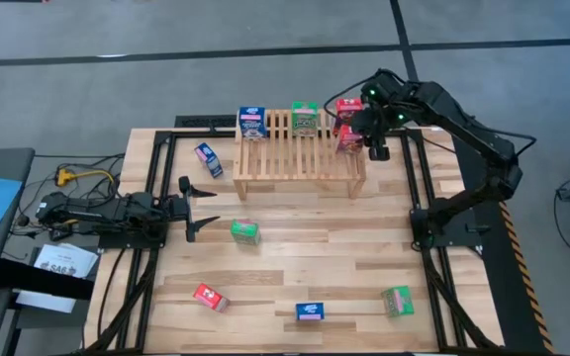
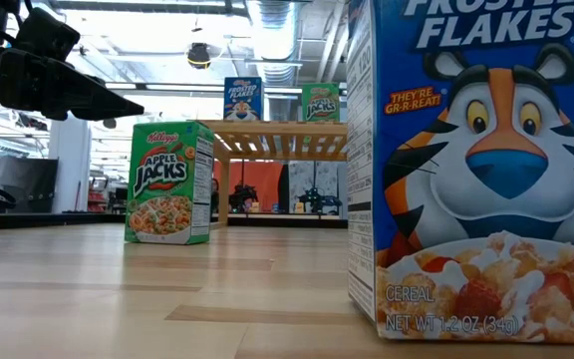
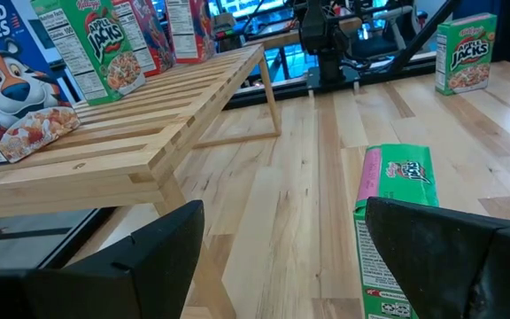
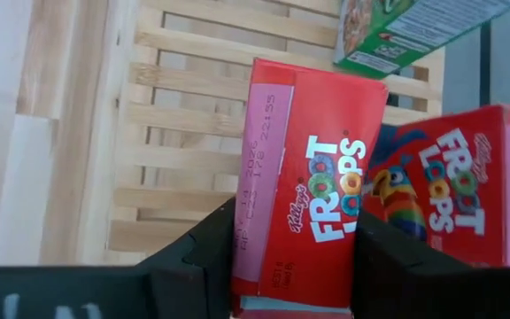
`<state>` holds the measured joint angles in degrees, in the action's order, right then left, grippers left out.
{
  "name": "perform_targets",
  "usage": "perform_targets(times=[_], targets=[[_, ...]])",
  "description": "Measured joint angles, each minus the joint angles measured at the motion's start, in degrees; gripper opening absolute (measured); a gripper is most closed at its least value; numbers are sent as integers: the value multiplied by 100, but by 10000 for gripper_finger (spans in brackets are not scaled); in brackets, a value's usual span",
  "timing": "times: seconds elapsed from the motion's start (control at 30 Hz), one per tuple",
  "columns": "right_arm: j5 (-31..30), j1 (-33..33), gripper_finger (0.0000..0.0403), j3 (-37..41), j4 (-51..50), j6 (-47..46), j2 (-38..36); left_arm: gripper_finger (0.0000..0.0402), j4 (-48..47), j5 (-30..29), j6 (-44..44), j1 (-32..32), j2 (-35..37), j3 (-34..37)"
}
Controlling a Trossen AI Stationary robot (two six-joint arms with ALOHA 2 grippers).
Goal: Stack cereal on shelf
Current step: Put the top red cereal box on the shelf aligned with the other red cereal box, then put the top green cereal box on the shelf aligned with the other green cereal box
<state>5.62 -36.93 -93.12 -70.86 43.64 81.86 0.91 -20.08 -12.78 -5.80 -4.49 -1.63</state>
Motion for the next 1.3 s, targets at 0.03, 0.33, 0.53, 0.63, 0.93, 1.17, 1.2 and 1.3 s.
perform_targets(times=[0.03,0.33,0.53,0.63,0.93,1.17,1.2,1.3], targets=[[8,2,191,0,2,23,1,305,0,0,0,0,1,0],[14,2,249,0,270,144,-2,305,0,-1,0,0,0,0],[3,2,260,0,317,146,-2,305,0,0,-4,0,1,0],[-82,2,261,0,393,189,-2,305,0,1,0,1,1,0],[-117,-37,261,-144,427,310,-17,305,0,1,-2,1,2,0],[-118,-35,261,-377,386,295,-15,305,0,-1,-3,0,0,0],[-117,-35,261,-396,388,295,-16,305,0,1,-4,-1,0,0],[-120,-12,261,-463,381,257,-15,305,0,-1,0,-1,0,0]])
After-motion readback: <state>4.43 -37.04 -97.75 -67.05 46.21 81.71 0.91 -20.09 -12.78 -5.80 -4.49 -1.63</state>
